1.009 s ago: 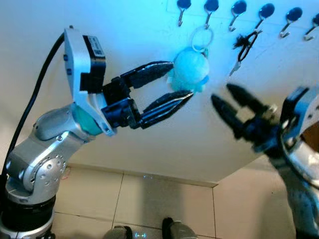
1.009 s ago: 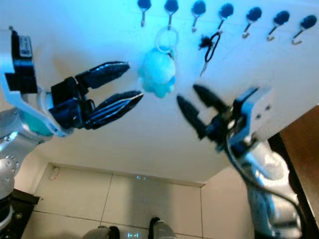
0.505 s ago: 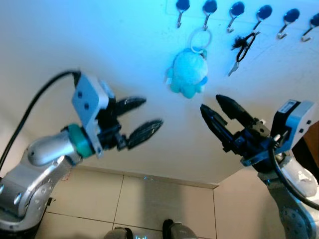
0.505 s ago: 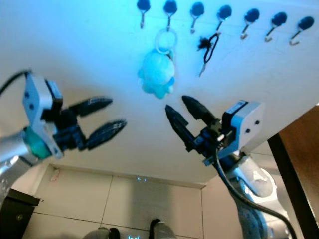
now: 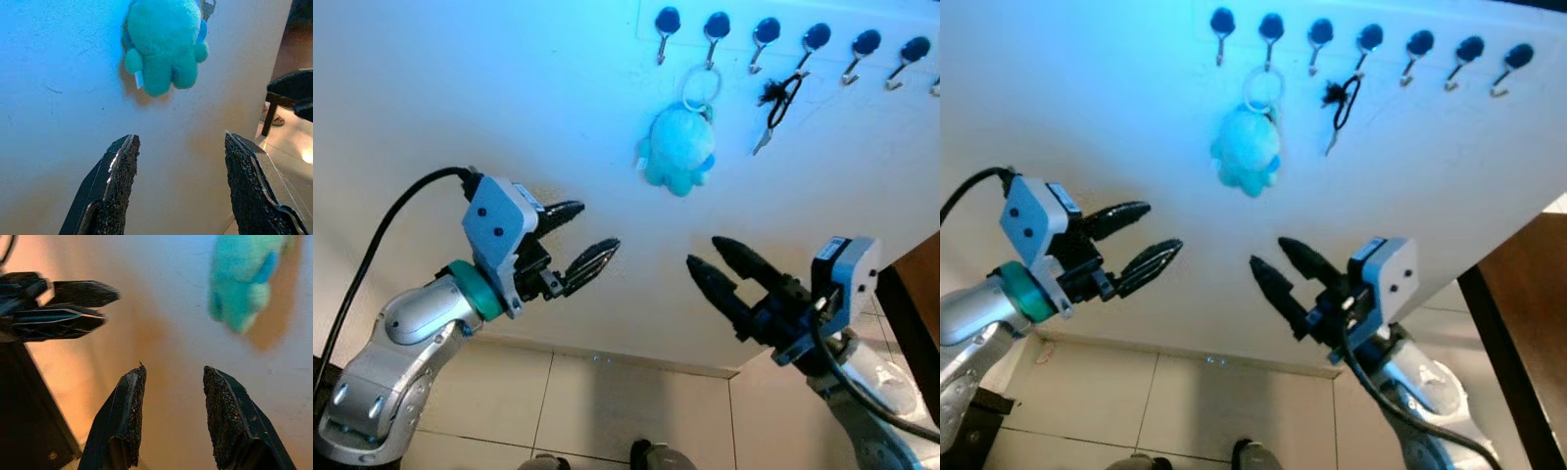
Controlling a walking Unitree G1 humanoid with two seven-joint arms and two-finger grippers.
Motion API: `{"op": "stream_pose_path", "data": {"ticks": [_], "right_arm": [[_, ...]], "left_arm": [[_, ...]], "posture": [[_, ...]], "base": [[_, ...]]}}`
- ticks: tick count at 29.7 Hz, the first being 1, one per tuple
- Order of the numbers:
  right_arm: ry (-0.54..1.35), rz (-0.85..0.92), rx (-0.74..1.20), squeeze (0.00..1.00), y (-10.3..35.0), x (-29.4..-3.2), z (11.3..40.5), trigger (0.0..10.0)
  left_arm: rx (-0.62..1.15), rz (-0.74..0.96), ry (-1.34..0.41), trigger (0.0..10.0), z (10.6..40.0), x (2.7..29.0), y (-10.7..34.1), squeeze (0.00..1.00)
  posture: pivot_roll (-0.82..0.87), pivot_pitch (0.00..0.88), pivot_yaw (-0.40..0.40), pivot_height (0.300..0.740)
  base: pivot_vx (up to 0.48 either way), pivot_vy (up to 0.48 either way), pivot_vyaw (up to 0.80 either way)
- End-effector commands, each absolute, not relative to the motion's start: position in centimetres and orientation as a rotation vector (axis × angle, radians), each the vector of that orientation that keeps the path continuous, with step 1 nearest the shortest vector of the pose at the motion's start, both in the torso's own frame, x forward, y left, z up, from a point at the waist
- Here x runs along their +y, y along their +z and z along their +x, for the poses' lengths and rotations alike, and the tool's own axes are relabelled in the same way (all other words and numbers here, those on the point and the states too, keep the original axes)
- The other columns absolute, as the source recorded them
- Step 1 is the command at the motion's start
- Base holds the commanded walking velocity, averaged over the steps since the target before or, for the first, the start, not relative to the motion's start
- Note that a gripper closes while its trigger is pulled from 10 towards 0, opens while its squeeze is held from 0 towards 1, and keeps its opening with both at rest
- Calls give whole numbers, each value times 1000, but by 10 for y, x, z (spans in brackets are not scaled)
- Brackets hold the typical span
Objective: Hang keys on a hook
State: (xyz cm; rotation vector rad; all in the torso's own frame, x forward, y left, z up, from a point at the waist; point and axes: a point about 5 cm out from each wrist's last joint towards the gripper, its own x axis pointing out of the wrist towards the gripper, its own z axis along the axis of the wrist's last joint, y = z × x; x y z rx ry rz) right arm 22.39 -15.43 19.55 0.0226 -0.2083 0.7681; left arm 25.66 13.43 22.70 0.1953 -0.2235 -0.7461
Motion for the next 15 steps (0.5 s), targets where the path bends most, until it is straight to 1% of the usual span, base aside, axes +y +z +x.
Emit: {"op": "stream_pose_path", "data": {"ticks": [1,5,10,15], "right_arm": [[796,27,-190,0,193,-153,222,10000],[814,29,-191,0,191,-151,224,10000],[839,24,-204,0,194,-149,230,10000],[843,20,-212,0,196,-149,233,10000]], "left_arm": [[-222,224,-770,10000,256,134,226,0],[-219,248,-781,10000,254,136,225,0],[-248,302,-715,10000,256,140,223,0],[-268,281,-696,10000,256,137,224,0]], "posture": [[-71,28,42,740],[-65,29,36,740],[-54,27,28,740],[-51,27,19,740]], "base": [[0,0,0],[0,0,0],[0,0,0],[0,0,0]]}}
